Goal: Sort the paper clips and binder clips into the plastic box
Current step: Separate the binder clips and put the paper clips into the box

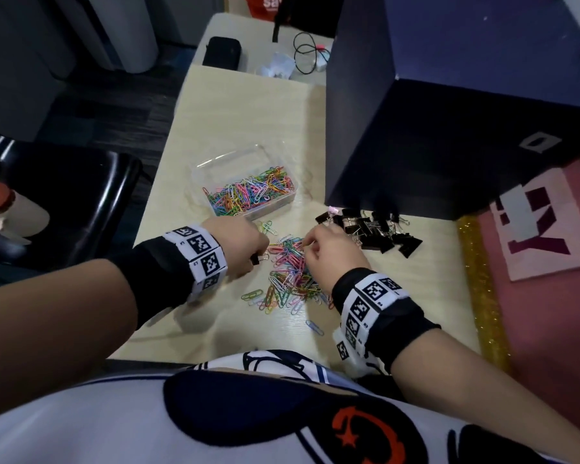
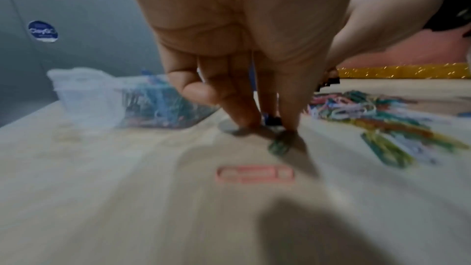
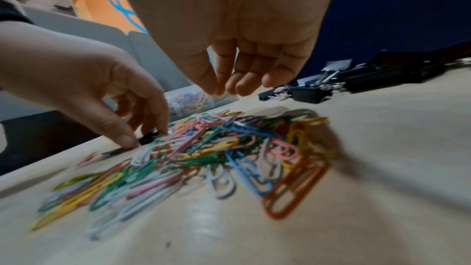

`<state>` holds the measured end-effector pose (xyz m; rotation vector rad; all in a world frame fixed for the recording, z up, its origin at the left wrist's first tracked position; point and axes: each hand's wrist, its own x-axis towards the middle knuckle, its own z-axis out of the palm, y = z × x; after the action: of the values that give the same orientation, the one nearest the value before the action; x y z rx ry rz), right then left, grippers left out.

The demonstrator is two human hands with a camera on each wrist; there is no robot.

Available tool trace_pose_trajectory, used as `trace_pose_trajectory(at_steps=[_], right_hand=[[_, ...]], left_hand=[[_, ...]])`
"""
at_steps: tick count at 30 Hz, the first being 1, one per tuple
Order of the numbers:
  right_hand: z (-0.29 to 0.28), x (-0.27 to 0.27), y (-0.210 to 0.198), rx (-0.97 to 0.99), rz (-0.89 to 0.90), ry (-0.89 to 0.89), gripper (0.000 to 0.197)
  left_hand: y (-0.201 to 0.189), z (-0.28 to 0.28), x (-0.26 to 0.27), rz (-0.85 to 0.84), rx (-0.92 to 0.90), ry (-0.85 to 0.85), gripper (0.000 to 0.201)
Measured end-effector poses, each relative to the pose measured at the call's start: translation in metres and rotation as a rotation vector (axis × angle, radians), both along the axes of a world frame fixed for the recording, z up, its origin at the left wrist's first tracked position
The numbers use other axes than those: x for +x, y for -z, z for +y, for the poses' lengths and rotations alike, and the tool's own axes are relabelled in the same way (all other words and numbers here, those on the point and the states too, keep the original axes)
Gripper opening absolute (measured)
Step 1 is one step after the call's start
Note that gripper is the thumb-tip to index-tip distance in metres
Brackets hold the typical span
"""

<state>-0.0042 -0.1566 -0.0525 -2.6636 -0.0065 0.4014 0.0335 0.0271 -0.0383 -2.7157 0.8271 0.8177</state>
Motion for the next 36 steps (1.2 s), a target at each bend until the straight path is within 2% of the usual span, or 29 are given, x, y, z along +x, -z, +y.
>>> trace_pose_trajectory(at_steps=[3, 9, 12, 16, 19, 23, 26, 29, 32, 34, 36], right_hand=[[0.014, 0.004, 0.002, -0.038, 0.004, -0.111, 0.018], [0.025, 0.012, 0.006, -0.172, 0.068, -0.232, 0.049], [0.031, 0.016, 0.006, -0.232, 0.078, -0.272, 0.045], [0.039, 0.030, 0.004, -0.154, 0.056, -0.305, 0.054], [0.045, 0.035, 0.010, -0.104, 0.097, -0.423, 0.065], [0.042, 0.018, 0.022, -0.132, 0.059, -0.582, 0.056], [0.032, 0.002, 0.015, -0.083, 0.100, -0.618, 0.051], [0.020, -0.004, 0.003, -0.024, 0.073, -0.524, 0.050], [0.001, -0.002, -0.004, 0.003, 0.009, -0.212, 0.049], [-0.011, -0.002, -0.011, -0.061, 0.075, -0.044, 0.049], [-0.021, -0.004, -0.016, -0.144, 0.206, 0.040, 0.052]], left_hand=[[0.007, 0.004, -0.005, -0.057, -0.053, -0.006, 0.020], [0.008, 0.007, -0.017, -0.051, -0.119, -0.079, 0.025], [0.008, 0.014, -0.020, -0.054, -0.160, -0.114, 0.026], [0.000, 0.028, -0.021, -0.095, -0.304, -0.210, 0.030], [-0.010, 0.040, -0.018, -0.157, -0.448, -0.309, 0.027], [-0.016, 0.045, -0.010, -0.227, -0.581, -0.383, 0.021], [-0.016, 0.032, -0.003, -0.214, -0.588, -0.344, 0.021], [-0.016, 0.006, 0.004, -0.184, -0.596, -0.290, 0.023], [-0.013, -0.025, 0.013, -0.166, -0.624, -0.252, 0.027], [-0.009, -0.039, 0.019, -0.131, -0.593, -0.229, 0.033], [-0.002, -0.044, 0.021, -0.089, -0.471, -0.183, 0.034]])
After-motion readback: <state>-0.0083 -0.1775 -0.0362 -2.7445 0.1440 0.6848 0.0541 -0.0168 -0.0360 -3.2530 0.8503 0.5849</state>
